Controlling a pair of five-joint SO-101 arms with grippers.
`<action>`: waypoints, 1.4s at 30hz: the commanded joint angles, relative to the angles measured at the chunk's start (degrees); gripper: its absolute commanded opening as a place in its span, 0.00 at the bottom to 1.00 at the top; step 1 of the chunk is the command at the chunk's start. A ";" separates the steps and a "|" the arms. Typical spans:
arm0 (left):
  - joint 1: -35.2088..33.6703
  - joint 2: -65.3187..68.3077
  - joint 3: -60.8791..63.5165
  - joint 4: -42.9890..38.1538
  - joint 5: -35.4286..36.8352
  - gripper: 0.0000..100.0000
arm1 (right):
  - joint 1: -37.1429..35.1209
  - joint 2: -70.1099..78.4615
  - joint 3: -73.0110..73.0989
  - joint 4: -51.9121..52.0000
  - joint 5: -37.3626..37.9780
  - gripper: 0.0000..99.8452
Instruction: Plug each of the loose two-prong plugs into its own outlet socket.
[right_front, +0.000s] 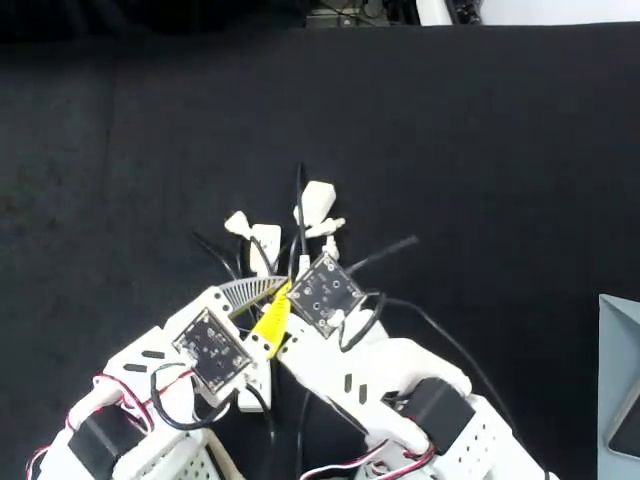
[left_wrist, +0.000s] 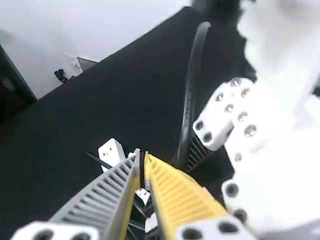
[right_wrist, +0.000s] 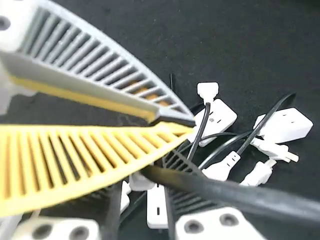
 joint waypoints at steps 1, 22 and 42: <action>-0.75 -0.18 -3.65 0.09 -0.88 0.03 | -0.35 -0.22 -0.40 -0.62 0.00 0.01; -28.79 13.10 -2.86 3.69 1.32 0.03 | 23.47 -0.13 -0.84 3.96 8.35 0.01; -24.84 69.01 -29.76 10.99 5.54 0.24 | 43.08 -0.13 -0.84 6.68 8.53 0.01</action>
